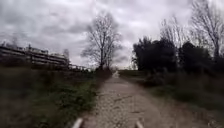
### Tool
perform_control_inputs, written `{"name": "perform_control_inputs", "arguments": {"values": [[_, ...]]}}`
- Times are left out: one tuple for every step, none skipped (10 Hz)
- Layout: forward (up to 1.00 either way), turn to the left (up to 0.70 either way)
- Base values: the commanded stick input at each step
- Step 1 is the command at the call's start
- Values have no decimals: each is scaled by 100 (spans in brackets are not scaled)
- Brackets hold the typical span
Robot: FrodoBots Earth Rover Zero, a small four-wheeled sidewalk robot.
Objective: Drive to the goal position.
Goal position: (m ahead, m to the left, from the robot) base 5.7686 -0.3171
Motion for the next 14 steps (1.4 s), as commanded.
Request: {"name": "perform_control_inputs", "arguments": {"values": [[50, 0], [50, 0], [50, 0], [50, -21], [50, -46], [50, -35], [50, 0], [50, 0], [50, 0], [50, 0], [50, 0], [50, 0], [50, 0], [50, 0]]}}
